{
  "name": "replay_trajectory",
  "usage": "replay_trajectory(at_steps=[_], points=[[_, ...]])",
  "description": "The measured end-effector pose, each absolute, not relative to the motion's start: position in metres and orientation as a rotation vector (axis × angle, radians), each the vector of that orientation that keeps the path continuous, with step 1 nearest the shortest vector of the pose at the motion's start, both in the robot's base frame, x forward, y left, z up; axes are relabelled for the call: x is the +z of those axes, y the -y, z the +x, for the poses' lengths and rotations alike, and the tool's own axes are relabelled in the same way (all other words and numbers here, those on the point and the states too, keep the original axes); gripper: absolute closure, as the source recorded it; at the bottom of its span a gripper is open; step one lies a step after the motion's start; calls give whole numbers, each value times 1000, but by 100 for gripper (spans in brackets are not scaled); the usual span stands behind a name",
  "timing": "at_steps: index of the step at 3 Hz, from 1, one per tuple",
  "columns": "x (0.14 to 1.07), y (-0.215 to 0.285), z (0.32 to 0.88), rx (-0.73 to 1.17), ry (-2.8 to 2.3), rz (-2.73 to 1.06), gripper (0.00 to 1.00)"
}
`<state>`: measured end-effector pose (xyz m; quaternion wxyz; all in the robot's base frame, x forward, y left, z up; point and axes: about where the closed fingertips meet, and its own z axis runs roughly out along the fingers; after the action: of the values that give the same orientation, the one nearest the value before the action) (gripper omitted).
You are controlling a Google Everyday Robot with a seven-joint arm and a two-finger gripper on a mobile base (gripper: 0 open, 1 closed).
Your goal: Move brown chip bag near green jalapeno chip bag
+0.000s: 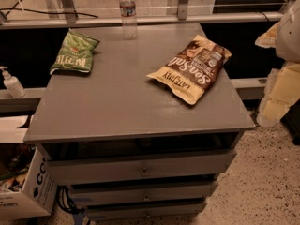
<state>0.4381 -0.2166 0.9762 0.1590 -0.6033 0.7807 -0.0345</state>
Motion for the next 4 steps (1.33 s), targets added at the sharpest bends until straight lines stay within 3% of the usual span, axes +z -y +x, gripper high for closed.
replay_trajectory(at_steps=[2, 4], points=[[961, 221, 448, -55, -2202, -1707, 0], [921, 225, 501, 71, -2050, -1609, 0]])
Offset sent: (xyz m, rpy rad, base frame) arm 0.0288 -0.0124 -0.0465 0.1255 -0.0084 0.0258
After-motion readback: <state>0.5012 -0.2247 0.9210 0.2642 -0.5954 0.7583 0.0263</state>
